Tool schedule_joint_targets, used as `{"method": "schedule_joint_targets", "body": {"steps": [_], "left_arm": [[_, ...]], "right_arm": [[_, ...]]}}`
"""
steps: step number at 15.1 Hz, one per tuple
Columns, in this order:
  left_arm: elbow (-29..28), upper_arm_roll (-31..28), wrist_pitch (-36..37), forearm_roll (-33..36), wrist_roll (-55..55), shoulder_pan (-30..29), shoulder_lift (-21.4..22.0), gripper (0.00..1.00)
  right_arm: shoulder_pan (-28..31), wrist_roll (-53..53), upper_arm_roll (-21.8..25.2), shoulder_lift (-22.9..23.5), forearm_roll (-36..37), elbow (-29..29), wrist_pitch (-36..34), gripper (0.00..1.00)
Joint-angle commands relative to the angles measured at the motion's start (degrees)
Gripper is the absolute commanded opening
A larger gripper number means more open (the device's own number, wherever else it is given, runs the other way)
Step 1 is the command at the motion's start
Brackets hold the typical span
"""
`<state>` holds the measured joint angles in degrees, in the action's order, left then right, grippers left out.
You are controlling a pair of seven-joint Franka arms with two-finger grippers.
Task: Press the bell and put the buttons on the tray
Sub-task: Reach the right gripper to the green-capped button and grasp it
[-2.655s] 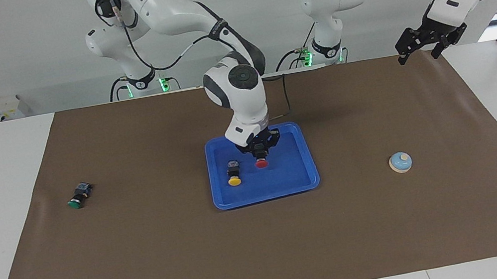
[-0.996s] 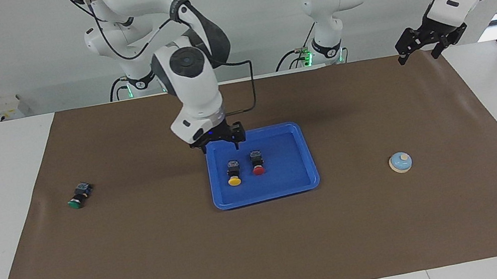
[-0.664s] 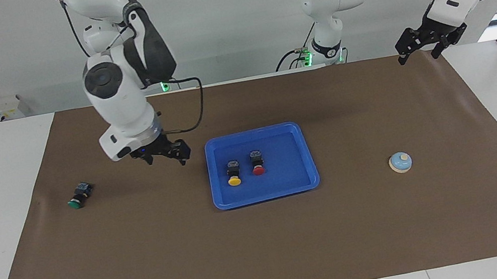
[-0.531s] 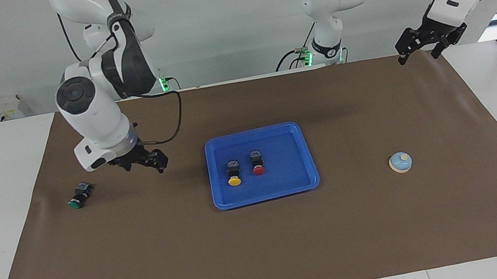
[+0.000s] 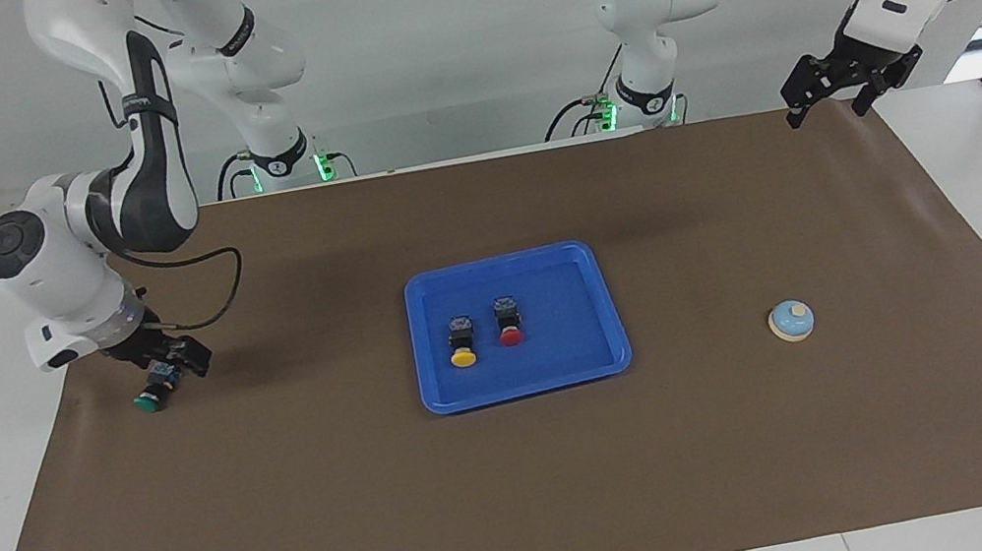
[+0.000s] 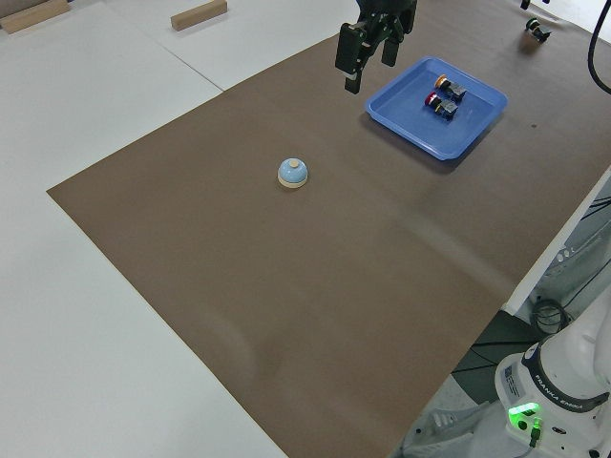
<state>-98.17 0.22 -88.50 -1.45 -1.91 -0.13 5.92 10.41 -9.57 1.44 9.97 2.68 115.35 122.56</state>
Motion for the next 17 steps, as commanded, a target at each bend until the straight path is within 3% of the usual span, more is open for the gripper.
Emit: {"method": "schedule_joint_targets", "body": {"steps": [1, 6, 14, 16, 17], "left_arm": [[0.9, -0.3, 0.8, -0.6, -0.3, 0.1, -0.2, 1.00], [0.9, -0.3, 0.8, -0.6, -0.3, 0.1, -0.2, 1.00], [0.9, -0.3, 0.8, -0.6, -0.3, 0.1, -0.2, 1.00], [0.9, -0.3, 0.8, -0.6, -0.3, 0.1, -0.2, 1.00], [0.9, -0.3, 0.8, -0.6, -0.3, 0.1, -0.2, 1.00]], "right_arm": [[2.9, 1.4, -0.9, -2.2, 1.1, 5.7, 6.0, 1.00], [7.2, 4.1, -1.0, -0.3, 1.1, 9.1, 12.3, 1.00], [7.3, 3.9, -1.1, 1.1, 1.0, 11.6, 16.5, 1.00], [7.3, 3.9, -1.1, 1.1, 1.0, 12.2, 16.4, 0.82], [7.3, 4.1, -1.1, 1.0, 1.0, 12.3, 16.4, 0.61]]}}
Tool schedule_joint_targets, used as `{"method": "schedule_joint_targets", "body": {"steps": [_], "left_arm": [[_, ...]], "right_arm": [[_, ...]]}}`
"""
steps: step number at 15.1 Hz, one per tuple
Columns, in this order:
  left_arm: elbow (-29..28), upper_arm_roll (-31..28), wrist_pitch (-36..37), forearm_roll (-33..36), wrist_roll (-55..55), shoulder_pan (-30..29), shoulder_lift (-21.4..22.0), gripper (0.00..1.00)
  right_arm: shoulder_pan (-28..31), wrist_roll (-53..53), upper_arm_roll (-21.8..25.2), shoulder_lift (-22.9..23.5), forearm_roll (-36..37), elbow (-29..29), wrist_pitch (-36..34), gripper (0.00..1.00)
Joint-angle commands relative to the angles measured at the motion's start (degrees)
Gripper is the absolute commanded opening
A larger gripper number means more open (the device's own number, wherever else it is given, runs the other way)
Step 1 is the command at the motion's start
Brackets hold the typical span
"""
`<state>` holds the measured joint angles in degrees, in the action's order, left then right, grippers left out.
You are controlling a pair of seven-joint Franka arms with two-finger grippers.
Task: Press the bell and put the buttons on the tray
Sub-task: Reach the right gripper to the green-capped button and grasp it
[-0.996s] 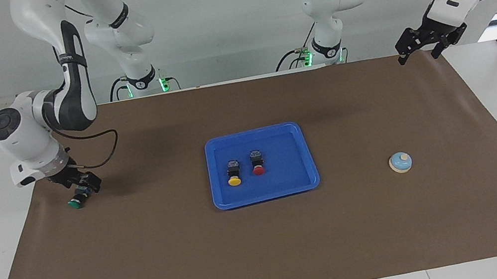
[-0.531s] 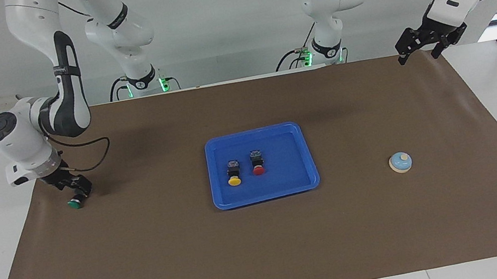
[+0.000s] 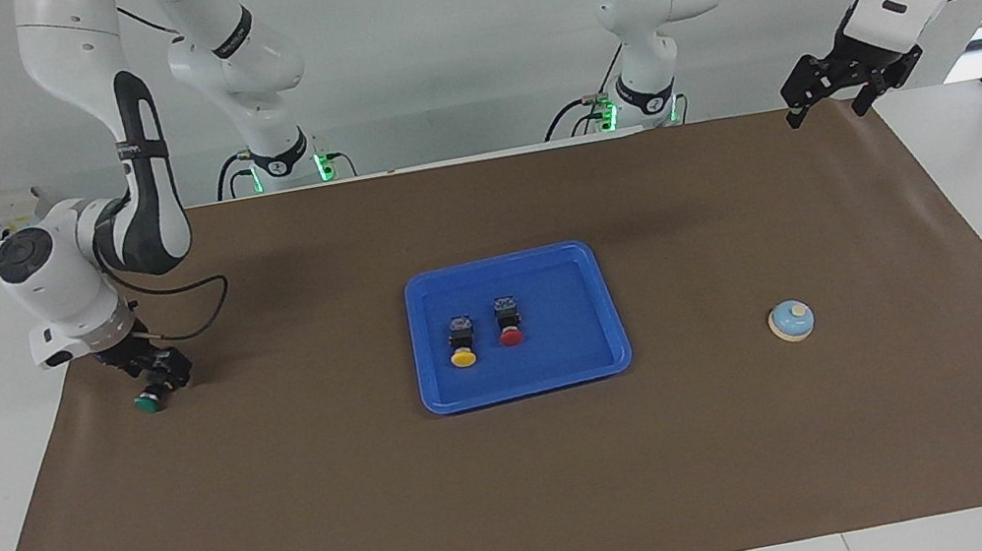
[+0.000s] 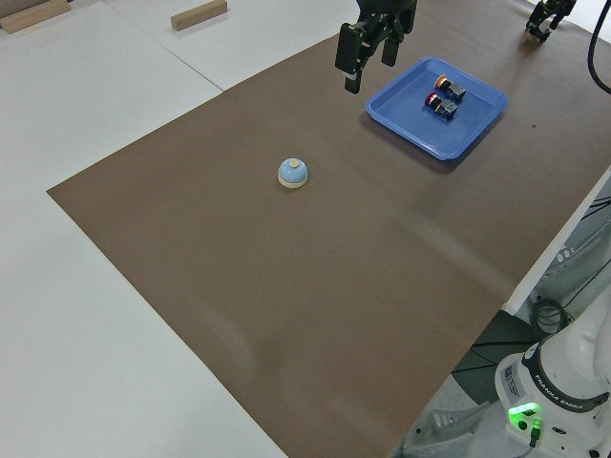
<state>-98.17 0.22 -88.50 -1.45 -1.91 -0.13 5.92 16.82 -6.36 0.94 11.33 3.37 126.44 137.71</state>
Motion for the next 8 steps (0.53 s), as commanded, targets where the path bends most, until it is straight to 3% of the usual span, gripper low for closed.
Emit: {"method": "schedule_joint_targets", "body": {"steps": [1, 3, 8], "left_arm": [[0.9, -0.3, 0.8, -0.6, -0.3, 0.1, -0.2, 1.00], [0.9, -0.3, 0.8, -0.6, -0.3, 0.1, -0.2, 1.00], [0.9, -0.3, 0.8, -0.6, -0.3, 0.1, -0.2, 1.00]], "right_arm": [[0.8, 1.3, -0.6, -0.3, 0.3, 1.2, 1.2, 0.38], [0.8, 2.9, -0.6, -0.3, 0.3, 1.1, 1.0, 0.00], [-0.6, 3.9, -0.9, -1.0, 0.3, -0.7, -1.5, 0.00]]}}
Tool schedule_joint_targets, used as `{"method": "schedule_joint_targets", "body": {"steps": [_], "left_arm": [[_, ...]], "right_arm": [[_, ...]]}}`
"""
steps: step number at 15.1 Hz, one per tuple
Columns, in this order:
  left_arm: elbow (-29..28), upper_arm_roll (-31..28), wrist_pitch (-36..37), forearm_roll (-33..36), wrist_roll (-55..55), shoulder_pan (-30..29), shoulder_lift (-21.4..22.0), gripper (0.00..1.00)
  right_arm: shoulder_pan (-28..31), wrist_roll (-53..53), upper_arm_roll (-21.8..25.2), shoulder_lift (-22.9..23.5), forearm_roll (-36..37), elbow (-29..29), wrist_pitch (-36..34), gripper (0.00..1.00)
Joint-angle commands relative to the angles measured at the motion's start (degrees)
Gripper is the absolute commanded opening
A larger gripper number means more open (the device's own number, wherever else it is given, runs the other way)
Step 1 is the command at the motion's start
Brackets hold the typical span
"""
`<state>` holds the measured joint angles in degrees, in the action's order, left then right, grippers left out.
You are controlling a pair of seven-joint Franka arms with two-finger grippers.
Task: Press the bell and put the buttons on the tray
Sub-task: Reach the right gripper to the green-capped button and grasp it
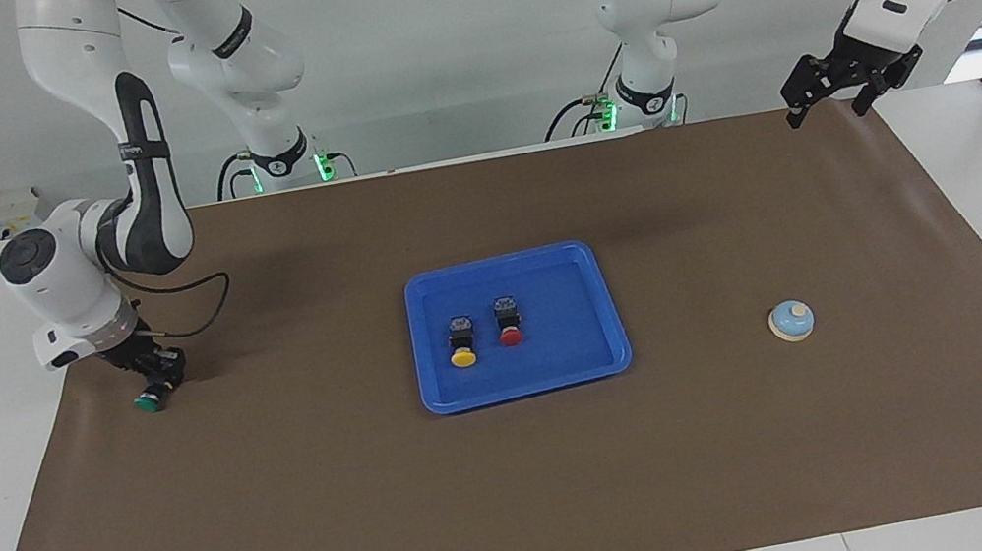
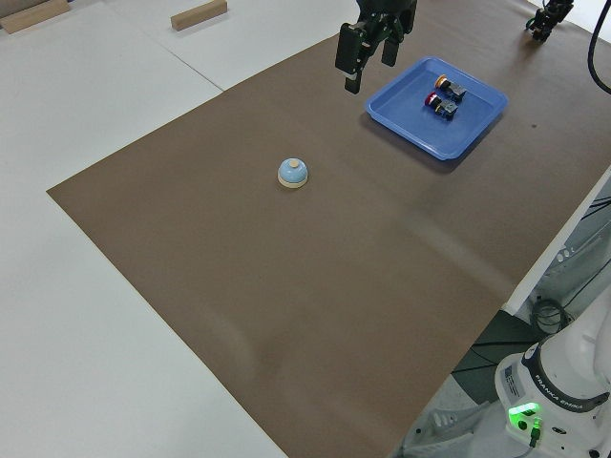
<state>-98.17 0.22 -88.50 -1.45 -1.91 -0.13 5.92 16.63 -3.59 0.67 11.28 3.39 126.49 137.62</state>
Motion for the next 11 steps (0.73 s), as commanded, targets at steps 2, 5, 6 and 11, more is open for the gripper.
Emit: {"method": "schedule_joint_targets", "body": {"steps": [2, 5, 6, 11], "left_arm": [[0.9, -0.3, 0.8, -0.6, -0.3, 0.1, -0.2, 1.00], [0.9, -0.3, 0.8, -0.6, -0.3, 0.1, -0.2, 1.00], [0.9, -0.3, 0.8, -0.6, -0.3, 0.1, -0.2, 1.00], [0.9, -0.3, 0.8, -0.6, -0.3, 0.1, -0.2, 1.00]], "right_arm": [[-2.5, 1.0, -0.9, -1.5, 0.2, -4.5, -7.7, 0.00], [-7.8, -1.0, -0.9, -2.1, -0.7, -10.2, -16.7, 0.00], [-9.7, -3.0, -0.9, -1.9, -0.7, -12.5, -19.6, 0.00], [-24.8, -17.3, -0.9, -0.9, -4.0, -21.8, -29.1, 0.00]]}}
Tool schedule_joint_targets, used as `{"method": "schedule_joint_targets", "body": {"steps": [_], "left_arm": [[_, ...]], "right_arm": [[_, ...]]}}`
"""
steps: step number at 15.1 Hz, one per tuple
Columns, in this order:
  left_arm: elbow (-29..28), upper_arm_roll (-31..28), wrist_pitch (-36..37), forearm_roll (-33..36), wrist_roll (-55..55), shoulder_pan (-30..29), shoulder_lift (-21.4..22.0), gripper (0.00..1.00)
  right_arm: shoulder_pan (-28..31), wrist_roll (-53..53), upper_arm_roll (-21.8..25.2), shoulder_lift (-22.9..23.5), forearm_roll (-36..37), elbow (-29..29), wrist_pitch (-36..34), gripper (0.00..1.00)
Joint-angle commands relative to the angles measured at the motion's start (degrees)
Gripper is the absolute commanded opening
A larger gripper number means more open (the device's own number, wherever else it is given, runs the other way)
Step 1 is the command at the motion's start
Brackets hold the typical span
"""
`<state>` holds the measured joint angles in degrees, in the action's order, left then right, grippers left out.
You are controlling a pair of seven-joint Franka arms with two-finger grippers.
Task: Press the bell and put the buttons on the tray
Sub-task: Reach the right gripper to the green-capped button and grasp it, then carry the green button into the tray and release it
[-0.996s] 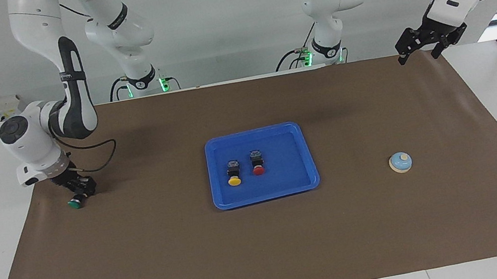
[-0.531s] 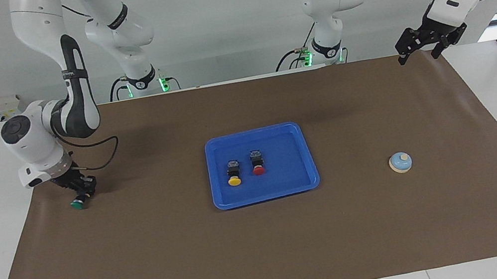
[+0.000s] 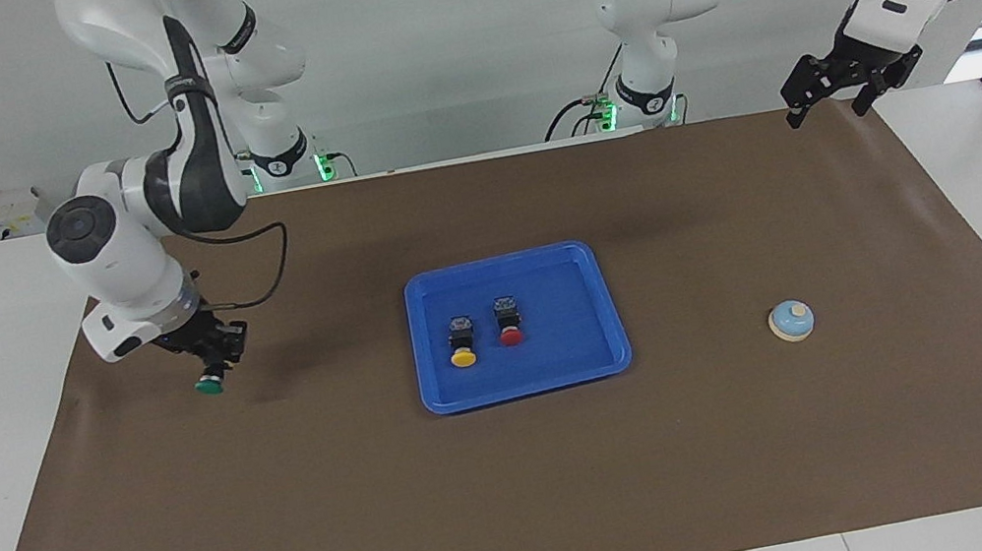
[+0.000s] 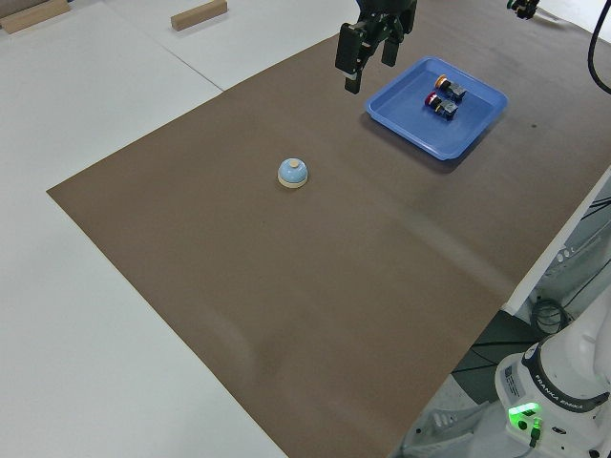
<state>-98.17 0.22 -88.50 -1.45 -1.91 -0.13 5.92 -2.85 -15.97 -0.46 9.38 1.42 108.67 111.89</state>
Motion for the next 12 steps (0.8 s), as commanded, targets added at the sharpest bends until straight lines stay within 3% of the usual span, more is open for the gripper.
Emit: {"method": "schedule_joint_targets", "body": {"steps": [1, 3, 7, 9, 12], "left_arm": [[0.9, -0.3, 0.8, -0.6, -0.3, 0.1, -0.2, 1.00], [0.9, -0.3, 0.8, -0.6, -0.3, 0.1, -0.2, 1.00], [0.9, -0.3, 0.8, -0.6, -0.3, 0.1, -0.2, 1.00], [0.9, -0.3, 0.8, -0.6, -0.3, 0.1, -0.2, 1.00], [0.9, -0.3, 0.8, -0.6, -0.3, 0.1, -0.2, 1.00]], "right_arm": [[-8.2, -7.4, 0.2, 1.9, -3.3, -5.3, -3.6, 0.00], [-13.6, -11.5, 0.2, 2.3, -7.2, -6.7, -2.9, 0.00], [-24.2, -14.3, 0.2, 4.1, -8.1, -10.3, -2.5, 0.00], [-29.0, -21.3, 0.2, 8.4, -8.0, -15.6, -2.7, 0.00], [-34.4, -23.7, 0.3, 16.1, -7.7, -22.0, -1.4, 0.00]]}}
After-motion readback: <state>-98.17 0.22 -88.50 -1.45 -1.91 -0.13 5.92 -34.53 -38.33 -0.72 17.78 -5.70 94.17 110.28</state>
